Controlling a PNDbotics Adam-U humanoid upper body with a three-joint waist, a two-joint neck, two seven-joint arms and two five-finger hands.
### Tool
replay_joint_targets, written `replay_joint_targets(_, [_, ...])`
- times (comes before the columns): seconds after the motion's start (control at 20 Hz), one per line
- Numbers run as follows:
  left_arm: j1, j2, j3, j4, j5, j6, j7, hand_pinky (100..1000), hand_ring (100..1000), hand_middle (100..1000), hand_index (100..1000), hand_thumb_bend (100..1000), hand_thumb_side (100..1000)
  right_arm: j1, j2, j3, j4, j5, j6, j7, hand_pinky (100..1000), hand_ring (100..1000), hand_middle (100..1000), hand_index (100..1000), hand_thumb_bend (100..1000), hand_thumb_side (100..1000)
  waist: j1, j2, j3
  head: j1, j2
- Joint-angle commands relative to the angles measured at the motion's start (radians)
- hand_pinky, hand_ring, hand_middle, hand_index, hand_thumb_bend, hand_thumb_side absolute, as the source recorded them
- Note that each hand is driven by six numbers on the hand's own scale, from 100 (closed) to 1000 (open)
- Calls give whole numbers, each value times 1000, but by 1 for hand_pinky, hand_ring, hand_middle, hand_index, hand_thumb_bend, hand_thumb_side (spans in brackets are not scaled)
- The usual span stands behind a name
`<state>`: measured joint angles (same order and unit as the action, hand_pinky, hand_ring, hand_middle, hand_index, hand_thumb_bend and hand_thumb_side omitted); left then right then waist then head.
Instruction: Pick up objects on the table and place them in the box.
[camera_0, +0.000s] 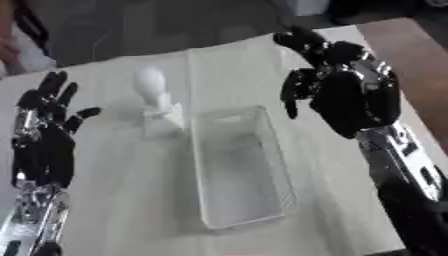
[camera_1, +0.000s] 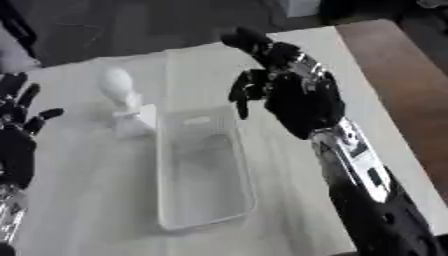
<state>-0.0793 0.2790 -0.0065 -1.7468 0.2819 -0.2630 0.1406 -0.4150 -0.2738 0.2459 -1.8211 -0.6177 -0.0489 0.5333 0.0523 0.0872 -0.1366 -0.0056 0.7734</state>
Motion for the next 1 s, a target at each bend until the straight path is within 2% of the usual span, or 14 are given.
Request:
replay_joint_targets(0.05, [-14, 8, 10, -30, -7, 2, 4, 644, 980, 949, 1000, 100, 1000, -26, -6, -13, -45, -18, -13, -14, 379, 553, 953, 1000, 100, 978, -4, -9, -1, 40, -3])
replay_joint_targets(0.2, [-15, 6, 8, -30, -9, 6, 4, 637, 974, 946, 1000, 100, 1000, -25, -6, -18, -66, -36, -26, -19, 373, 559, 954, 1000, 100, 1000, -6, -7, -1, 60, -3])
replay_joint_targets(0.25, [-15, 5, 8, -28, -10, 7, 5, 628, 965, 940, 1000, 100, 1000, -24, -6, -20, -72, -47, -35, -20, 381, 590, 954, 1000, 100, 1000, -7, -7, -1, 65, -3])
replay_joint_targets(0.3, [-16, 4, 7, -27, -12, 8, 7, 631, 968, 942, 1000, 100, 1000, -23, -7, -22, -76, -57, -44, -20, 369, 571, 954, 1000, 100, 1000, -8, -6, -1, 68, -3])
replay_joint_targets(0.35, [-16, 3, 7, -26, -13, 8, 8, 625, 961, 937, 1000, 100, 1000, -23, -7, -24, -78, -65, -52, -20, 411, 622, 953, 1000, 100, 1000, -8, -6, -2, 70, -3])
replay_joint_targets(0.4, [-16, 3, 6, -26, -15, 9, 9, 625, 962, 938, 1000, 100, 1000, -22, -7, -26, -80, -74, -61, -21, 408, 619, 953, 1000, 100, 1000, -9, -5, -2, 71, -3])
replay_joint_targets(0.55, [-17, 2, 4, -23, -19, 10, 10, 623, 958, 935, 998, 100, 1000, -20, -8, -31, -76, -97, -88, -32, 525, 683, 947, 1000, 100, 1000, -9, -2, -2, 74, -3])
replay_joint_targets(0.7, [-19, 0, 0, -20, -22, 12, 7, 623, 957, 934, 997, 100, 1000, -19, -10, -35, -74, -109, -118, -40, 557, 701, 949, 1000, 100, 1000, -9, 1, -1, 82, -3])
replay_joint_targets(0.75, [-19, 0, -1, -19, -23, 13, 6, 623, 956, 933, 997, 100, 1000, -20, -10, -35, -73, -109, -125, -40, 494, 638, 920, 1000, 100, 1000, -9, 1, -1, 84, -3])
replay_joint_targets(0.8, [-19, 0, -2, -18, -24, 13, 5, 623, 957, 933, 997, 100, 1000, -21, -10, -36, -71, -105, -130, -38, 545, 692, 945, 1000, 100, 1000, -9, 2, -1, 86, -3])
replay_joint_targets(0.85, [-19, -1, -3, -17, -25, 13, 4, 619, 954, 932, 996, 100, 1000, -20, -10, -39, -67, -102, -136, -43, 141, 348, 758, 1000, 100, 1000, -8, 3, -2, 89, -3])
replay_joint_targets(0.9, [-19, -1, -3, -16, -26, 14, 3, 620, 954, 932, 996, 100, 1000, -21, -9, -47, -62, -94, -147, -63, 234, 420, 793, 1000, 100, 1000, -8, 4, -2, 91, -3])
replay_joint_targets(0.95, [-18, -2, -4, -15, -25, 14, 2, 617, 952, 933, 995, 100, 1000, -21, -10, -52, -60, -85, -158, -82, 100, 140, 615, 1000, 100, 1000, -7, 4, -2, 93, -3])
replay_joint_targets(1.0, [-18, -3, -4, -14, -26, 14, 2, 622, 952, 933, 995, 100, 1000, -22, -10, -59, -60, -70, -177, -108, 100, 109, 596, 1000, 100, 1000, -7, 5, -2, 95, -3])
